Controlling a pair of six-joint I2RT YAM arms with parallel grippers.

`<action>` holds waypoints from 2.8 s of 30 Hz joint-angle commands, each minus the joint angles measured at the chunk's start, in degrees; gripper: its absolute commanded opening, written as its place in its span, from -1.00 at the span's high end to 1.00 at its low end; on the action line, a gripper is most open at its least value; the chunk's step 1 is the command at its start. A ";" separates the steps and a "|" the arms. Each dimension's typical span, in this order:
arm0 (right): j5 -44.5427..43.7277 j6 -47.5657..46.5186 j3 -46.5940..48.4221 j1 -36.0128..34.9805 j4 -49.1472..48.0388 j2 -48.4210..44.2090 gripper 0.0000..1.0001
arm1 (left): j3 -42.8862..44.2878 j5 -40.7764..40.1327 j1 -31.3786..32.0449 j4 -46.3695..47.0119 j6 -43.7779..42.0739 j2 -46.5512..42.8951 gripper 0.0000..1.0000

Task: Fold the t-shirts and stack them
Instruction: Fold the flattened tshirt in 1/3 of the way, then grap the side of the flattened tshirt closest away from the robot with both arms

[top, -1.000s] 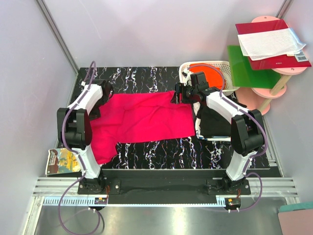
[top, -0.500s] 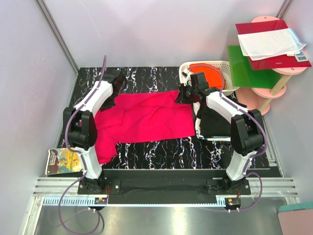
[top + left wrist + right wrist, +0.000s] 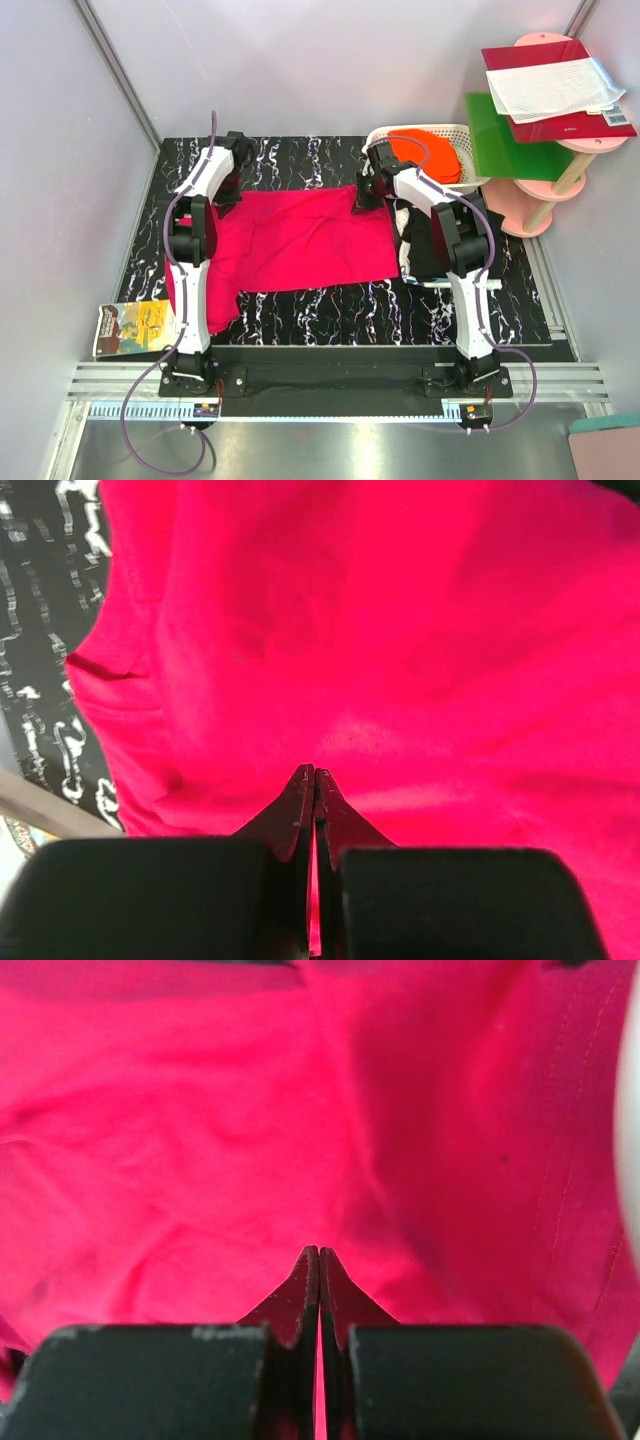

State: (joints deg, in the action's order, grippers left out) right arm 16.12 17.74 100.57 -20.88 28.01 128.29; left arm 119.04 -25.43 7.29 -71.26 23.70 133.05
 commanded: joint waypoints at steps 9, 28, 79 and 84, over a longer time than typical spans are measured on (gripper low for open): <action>-5.66 2.30 16.57 0.14 11.19 8.11 1.00 | 12.25 7.15 -3.77 -8.18 -1.82 10.46 1.00; 1.90 -3.23 -9.22 0.05 -12.44 -18.06 -0.70 | 23.60 25.07 -12.03 5.25 1.17 16.19 1.00; -0.12 17.95 -61.47 -3.20 -29.85 -39.79 -0.15 | -63.14 -2.16 18.90 4.12 19.27 -44.12 -0.64; -0.30 18.39 -59.53 -4.42 -30.21 -37.32 0.65 | -63.15 -4.88 19.17 2.28 21.99 -43.76 -0.63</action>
State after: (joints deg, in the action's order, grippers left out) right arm 17.08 35.64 38.70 -23.99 0.12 89.34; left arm 55.44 -25.19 26.20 -67.48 41.67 89.78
